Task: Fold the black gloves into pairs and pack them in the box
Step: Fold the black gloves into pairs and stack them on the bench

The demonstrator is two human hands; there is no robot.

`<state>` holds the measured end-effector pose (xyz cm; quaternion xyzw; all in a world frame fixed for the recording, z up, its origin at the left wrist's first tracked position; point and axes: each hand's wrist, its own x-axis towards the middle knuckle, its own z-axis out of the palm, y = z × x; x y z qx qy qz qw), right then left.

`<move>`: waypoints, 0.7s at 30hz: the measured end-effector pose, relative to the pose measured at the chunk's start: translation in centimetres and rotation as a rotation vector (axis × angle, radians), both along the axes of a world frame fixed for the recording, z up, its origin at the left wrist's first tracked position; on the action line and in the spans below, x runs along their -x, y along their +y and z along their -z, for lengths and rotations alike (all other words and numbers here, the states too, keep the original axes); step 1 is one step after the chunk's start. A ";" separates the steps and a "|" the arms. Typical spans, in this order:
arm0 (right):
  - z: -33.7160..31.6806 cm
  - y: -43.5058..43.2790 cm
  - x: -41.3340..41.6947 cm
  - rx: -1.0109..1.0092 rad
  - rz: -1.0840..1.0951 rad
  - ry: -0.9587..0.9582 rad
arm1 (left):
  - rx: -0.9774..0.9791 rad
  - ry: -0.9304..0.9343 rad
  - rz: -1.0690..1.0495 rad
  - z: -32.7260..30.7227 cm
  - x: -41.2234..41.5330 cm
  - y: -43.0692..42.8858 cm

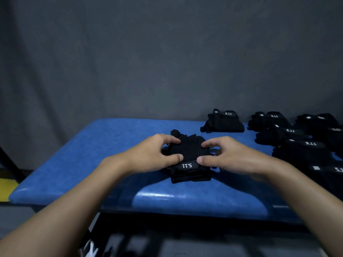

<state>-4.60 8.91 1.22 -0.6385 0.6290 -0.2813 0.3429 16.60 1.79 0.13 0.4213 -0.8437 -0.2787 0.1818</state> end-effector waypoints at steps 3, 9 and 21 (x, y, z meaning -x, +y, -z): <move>0.5 -0.3 0.4 0.014 0.026 0.070 | 0.046 -0.047 0.006 0.2 -0.1 -0.2; 1.0 -0.7 0.2 0.011 0.040 0.057 | 0.056 -0.100 0.023 0.4 -0.3 -0.4; 1.5 -1.0 -0.4 0.271 -0.072 0.117 | 0.135 -0.166 0.045 1.5 -0.9 -1.7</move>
